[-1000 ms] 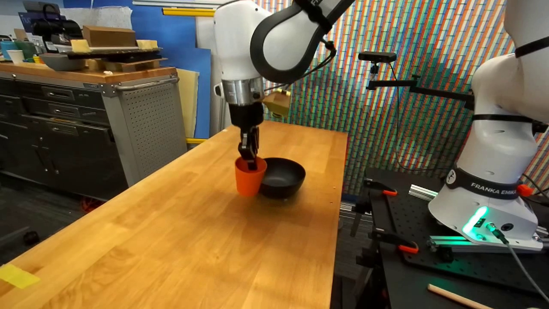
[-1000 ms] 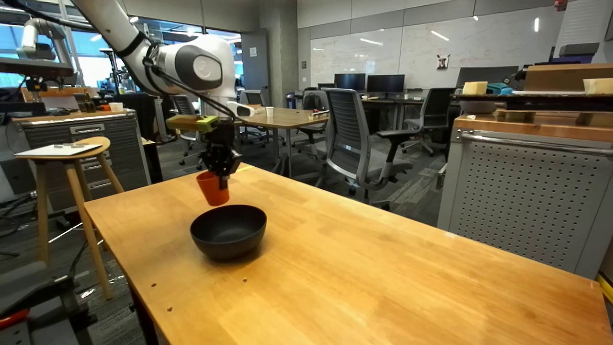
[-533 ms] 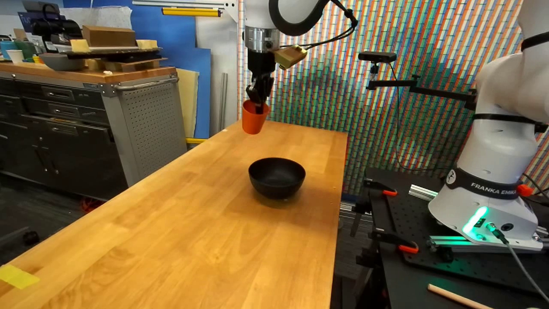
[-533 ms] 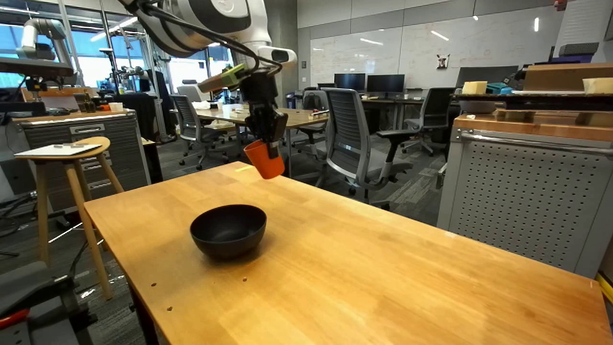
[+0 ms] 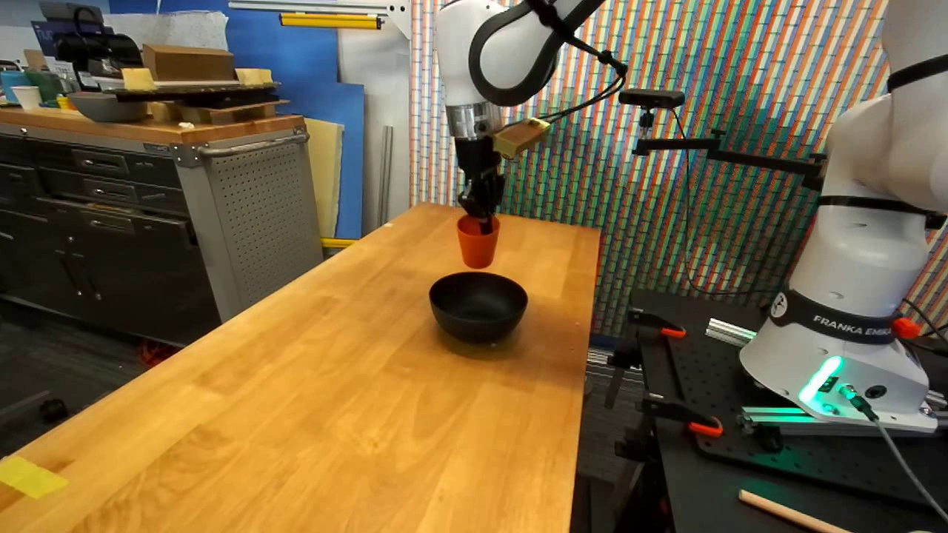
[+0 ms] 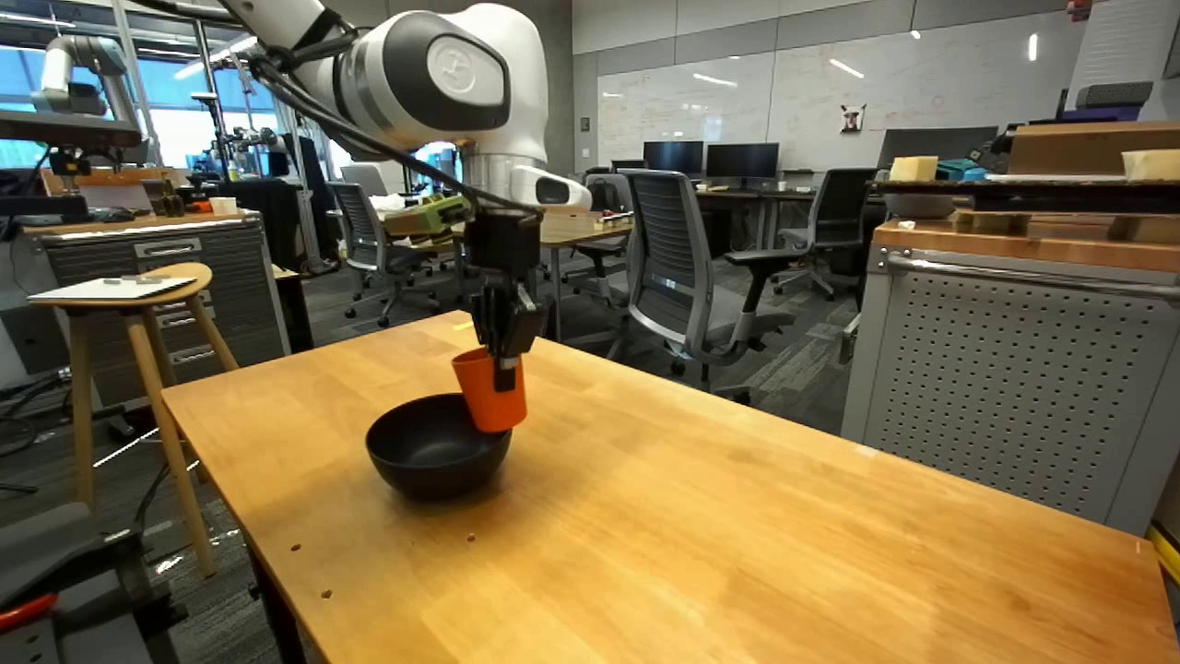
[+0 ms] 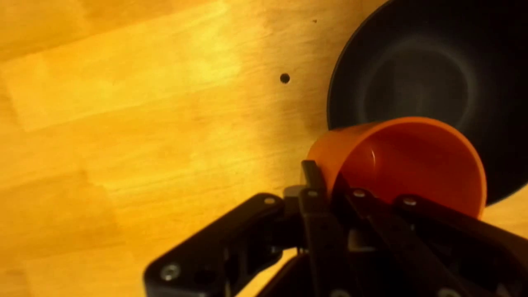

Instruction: Put the orange cup in the black bowl

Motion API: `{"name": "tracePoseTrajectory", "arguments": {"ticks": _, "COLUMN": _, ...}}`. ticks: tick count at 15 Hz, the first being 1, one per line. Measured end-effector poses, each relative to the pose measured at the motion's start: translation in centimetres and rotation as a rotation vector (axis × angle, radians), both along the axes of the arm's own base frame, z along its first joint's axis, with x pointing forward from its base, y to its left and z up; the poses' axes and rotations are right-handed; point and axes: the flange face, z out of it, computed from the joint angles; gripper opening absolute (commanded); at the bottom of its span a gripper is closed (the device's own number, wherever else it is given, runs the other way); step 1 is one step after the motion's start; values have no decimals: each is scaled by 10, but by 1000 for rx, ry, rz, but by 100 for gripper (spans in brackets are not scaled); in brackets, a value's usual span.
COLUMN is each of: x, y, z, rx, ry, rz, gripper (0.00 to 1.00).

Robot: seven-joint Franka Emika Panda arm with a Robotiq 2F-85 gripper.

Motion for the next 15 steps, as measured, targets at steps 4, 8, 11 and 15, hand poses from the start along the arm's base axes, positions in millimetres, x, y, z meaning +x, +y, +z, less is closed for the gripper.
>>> {"name": "tracePoseTrajectory", "arguments": {"ticks": 4, "x": -8, "y": 8, "z": -36, "rx": 51, "ry": 95, "rz": -36, "gripper": 4}}
{"name": "tracePoseTrajectory", "arguments": {"ticks": 8, "x": -10, "y": 20, "z": -58, "rx": 112, "ry": 135, "rz": -33, "gripper": 4}}
{"name": "tracePoseTrajectory", "arguments": {"ticks": 11, "x": -12, "y": 35, "z": -75, "rx": 168, "ry": 162, "rz": -11, "gripper": 31}}
{"name": "tracePoseTrajectory", "arguments": {"ticks": 15, "x": -14, "y": 50, "z": -89, "rx": 227, "ry": 187, "rz": 41, "gripper": 62}}
